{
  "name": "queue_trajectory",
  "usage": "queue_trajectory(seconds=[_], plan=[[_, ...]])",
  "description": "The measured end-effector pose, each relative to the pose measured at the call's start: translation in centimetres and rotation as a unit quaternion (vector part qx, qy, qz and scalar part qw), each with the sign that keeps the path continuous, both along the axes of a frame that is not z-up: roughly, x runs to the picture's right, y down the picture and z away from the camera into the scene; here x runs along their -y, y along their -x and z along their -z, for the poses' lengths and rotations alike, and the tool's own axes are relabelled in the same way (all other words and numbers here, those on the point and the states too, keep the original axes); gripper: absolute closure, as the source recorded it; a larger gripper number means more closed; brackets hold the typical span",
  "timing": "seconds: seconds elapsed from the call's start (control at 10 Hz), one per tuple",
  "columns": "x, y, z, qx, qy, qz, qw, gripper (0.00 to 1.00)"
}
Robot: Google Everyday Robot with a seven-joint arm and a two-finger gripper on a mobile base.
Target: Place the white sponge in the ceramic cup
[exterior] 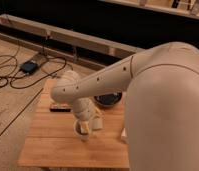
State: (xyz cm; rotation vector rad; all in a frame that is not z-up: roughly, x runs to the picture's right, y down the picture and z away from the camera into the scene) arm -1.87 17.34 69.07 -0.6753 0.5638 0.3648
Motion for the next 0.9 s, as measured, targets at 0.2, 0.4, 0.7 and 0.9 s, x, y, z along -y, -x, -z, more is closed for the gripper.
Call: queue_trajectory(seconds=[0.2,0.4,0.7,0.9], plan=[[0.1,0.0,0.0,-0.001,0.002,0.004,1.0000,0.20],[0.4,-0.1,-0.1,-0.003,0.000,0.008,1.0000,0.20],[1.4,-0.2,-0.5,-0.012,-0.017,0.003,0.9998,0.20],[1.3,-0.2,-0.5,-0.012,-0.017,0.002,0.9998,0.20]])
